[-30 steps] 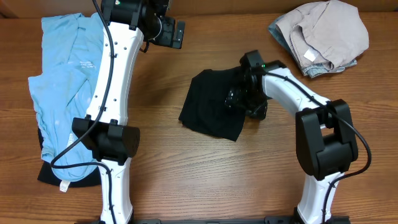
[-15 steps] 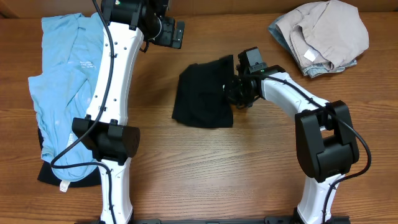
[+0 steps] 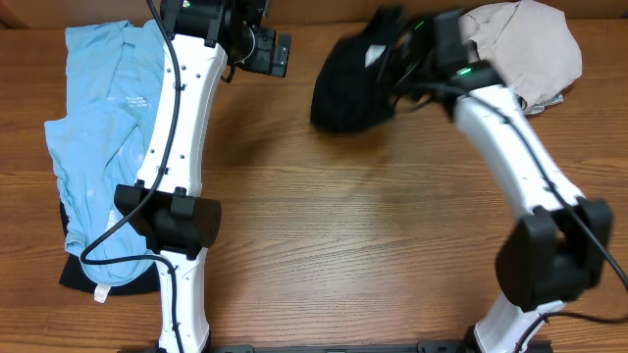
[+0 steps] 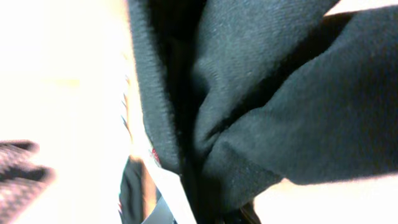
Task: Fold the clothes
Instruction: 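Carry the black bundle with the right gripper to the beige stack, then place the black bundle on top of the stack and open the right gripper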
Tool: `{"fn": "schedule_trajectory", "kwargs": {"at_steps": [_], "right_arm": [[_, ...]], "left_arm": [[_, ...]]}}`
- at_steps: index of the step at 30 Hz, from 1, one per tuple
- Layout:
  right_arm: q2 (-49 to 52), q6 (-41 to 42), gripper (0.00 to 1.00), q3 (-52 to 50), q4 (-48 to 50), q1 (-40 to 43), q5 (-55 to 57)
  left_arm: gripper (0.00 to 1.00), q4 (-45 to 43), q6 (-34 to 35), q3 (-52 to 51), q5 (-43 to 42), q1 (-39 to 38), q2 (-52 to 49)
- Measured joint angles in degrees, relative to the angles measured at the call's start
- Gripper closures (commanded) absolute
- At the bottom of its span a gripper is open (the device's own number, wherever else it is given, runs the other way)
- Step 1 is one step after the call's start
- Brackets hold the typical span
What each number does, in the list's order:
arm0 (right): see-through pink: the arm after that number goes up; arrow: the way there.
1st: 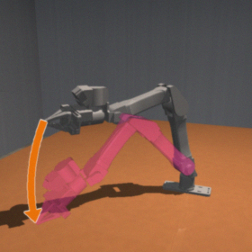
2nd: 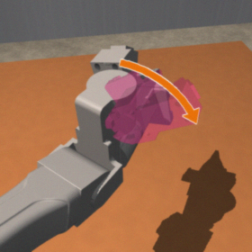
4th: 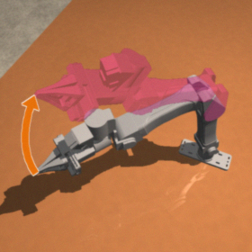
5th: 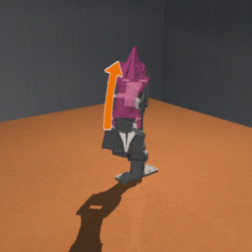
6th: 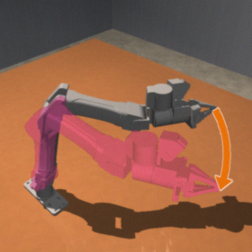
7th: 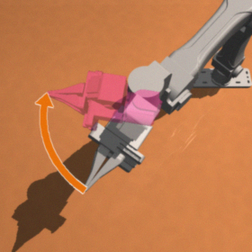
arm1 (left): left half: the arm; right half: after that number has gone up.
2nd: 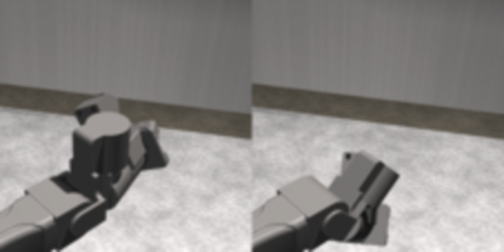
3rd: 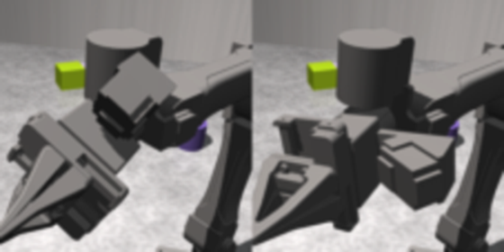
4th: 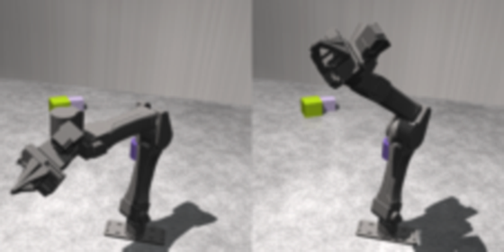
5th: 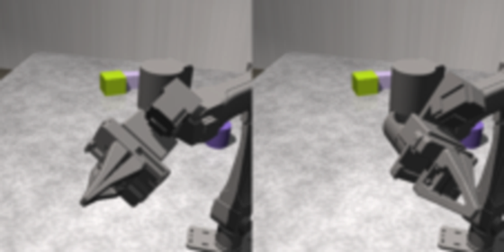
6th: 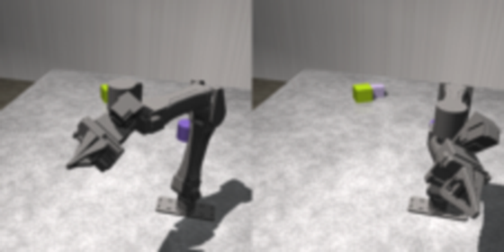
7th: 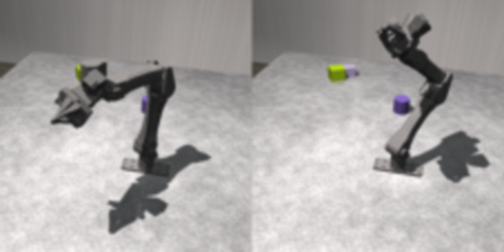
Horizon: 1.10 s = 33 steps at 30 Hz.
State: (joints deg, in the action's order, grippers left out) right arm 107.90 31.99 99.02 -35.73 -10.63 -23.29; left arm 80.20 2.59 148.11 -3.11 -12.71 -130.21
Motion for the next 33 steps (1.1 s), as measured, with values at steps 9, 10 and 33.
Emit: {"fn": "schedule_trajectory", "kwargs": {"at_steps": [9,10,33], "right_arm": [[-1.2,7.4,0.96,4.8,12.1,12.4,-0.5],[-1.2,8.4,0.96,4.8,13.4,13.8,-0.4],[14.4,18.0,0.48,4.3,7.8,30.2,7.5]], "left_arm": [[0.00,0.0,0.0,0.0,0.2,0.0,0.0],[0.00,-0.1,0.0,0.0,0.2,0.0,0.0],[0.00,-0.7,0.0,0.0,0.4,0.0,0.0]]}}
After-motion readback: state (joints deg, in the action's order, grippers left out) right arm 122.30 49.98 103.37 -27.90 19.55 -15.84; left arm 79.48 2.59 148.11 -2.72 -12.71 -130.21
